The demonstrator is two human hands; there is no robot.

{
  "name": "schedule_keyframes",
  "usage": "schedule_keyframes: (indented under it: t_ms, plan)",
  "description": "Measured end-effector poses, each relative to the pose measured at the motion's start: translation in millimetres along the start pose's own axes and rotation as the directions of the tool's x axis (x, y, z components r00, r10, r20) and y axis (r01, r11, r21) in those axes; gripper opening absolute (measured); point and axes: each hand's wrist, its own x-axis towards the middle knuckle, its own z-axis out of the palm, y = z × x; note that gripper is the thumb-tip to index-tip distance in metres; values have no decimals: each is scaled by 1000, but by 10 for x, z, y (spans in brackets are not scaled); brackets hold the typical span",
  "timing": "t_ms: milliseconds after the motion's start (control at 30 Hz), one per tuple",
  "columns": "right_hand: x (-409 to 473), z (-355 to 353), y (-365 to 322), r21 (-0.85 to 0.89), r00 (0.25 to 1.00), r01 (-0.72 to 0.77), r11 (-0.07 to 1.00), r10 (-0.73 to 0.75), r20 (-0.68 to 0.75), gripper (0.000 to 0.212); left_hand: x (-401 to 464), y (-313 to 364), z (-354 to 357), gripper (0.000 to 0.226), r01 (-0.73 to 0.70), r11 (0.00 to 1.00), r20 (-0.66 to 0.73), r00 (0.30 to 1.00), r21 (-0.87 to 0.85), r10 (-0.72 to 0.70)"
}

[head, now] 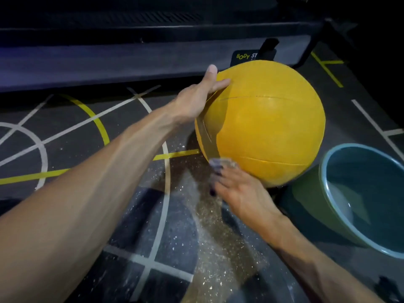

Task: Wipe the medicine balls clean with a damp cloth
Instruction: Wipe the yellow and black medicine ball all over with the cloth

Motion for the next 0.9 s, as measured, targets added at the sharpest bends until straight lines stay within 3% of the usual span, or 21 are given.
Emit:
schedule_keyframes:
  t_ms: [100, 200, 300, 367, 433, 500, 600, 733, 800, 900]
  plan:
    - [-219, 61, -37, 38, 998, -43, 998, 41, 45, 27, -9, 28, -7, 69, -8, 1000, 0, 1000, -12, 8]
    - [-114, -285, -174, 305, 977, -136, 943, 179, -119, 31, -16, 32, -17, 72, -2, 998, 14, 1000, -56, 3]
    - [164, -788, -182, 498, 849, -69, 865, 312, -425, 25, 8, -8, -42, 76, 1, 996, 20, 1000, -89, 1]
    - [386, -1062, -100, 466, 719, -72, 882, 370, -589, 22, 37, -58, -72, 81, 5, 994, 38, 999, -112, -1]
    - [595, -1149, -56, 386, 702, -70, 920, 321, -636, 18, 52, -82, -99, 87, 1, 988, 70, 998, -153, 10]
    - [720, -962, -37, 233, 825, -108, 966, 218, -522, 20, 54, -86, -115, 89, 5, 980, 86, 996, -200, 13]
    - [593, -435, -62, -73, 974, -117, 990, 100, -204, 26, 28, -62, -93, 88, 15, 981, 108, 994, -196, 7]
    - [272, -52, -249, -71, 980, -70, 995, 82, 182, 20, -20, -11, -50, 84, -8, 990, 114, 993, -143, 24]
    - [143, -45, -326, 16, 977, -126, 992, 121, 173, 28, -28, 13, -46, 83, -17, 991, 115, 993, -135, 33]
    - [-20, -263, -406, 208, 979, -201, 957, 204, 10, 46, -61, 30, -61, 84, -16, 991, 117, 993, -133, 31]
